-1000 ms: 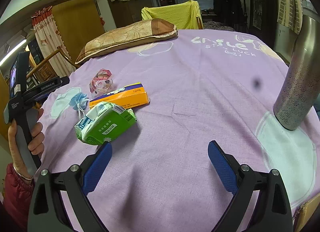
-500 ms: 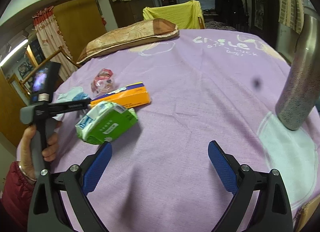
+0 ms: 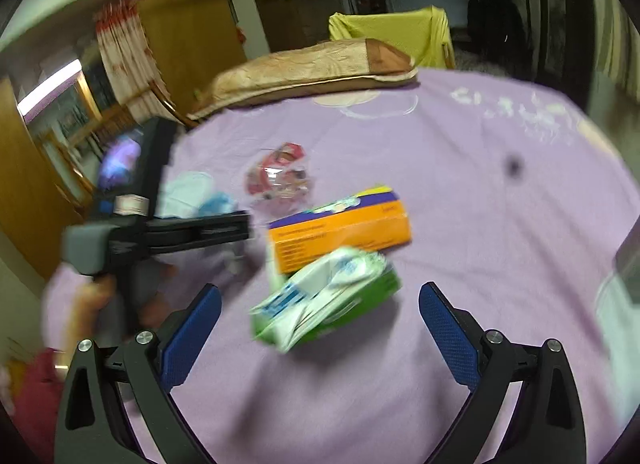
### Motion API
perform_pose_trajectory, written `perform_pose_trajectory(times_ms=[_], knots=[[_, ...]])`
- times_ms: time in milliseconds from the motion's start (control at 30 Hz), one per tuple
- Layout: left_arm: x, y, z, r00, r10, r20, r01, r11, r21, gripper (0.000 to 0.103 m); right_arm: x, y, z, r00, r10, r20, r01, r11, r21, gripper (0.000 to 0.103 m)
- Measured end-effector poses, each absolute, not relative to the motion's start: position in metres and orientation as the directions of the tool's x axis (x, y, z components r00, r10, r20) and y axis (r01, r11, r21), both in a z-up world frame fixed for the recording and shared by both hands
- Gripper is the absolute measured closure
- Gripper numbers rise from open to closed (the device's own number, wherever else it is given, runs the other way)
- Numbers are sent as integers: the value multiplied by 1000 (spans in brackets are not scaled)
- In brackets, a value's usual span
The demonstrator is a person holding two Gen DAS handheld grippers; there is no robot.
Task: Collect trash
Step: 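Grasp the blue face mask with the left tool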
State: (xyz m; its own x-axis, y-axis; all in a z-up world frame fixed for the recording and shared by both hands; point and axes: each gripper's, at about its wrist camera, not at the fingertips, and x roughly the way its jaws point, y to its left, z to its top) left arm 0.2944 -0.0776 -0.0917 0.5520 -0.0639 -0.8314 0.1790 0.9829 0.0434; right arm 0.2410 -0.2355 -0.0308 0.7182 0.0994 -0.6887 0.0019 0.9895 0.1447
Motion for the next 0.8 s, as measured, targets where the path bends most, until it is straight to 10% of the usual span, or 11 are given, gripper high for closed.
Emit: perform_pose_trajectory(times_ms=[267, 533, 800], knots=[[295, -78, -92, 553, -65, -831, 181, 982, 44, 5, 215, -338, 3, 775, -270, -571, 397, 912, 107, 12], [295, -78, -92, 553, -65, -831, 181, 983, 44, 5, 217, -301, -16, 762, -6, -647, 156, 972, 175, 8], [295, -78, -91, 546, -69, -835, 185, 982, 40, 5, 234, -268, -41, 721, -35, -692, 108, 992, 63, 8]])
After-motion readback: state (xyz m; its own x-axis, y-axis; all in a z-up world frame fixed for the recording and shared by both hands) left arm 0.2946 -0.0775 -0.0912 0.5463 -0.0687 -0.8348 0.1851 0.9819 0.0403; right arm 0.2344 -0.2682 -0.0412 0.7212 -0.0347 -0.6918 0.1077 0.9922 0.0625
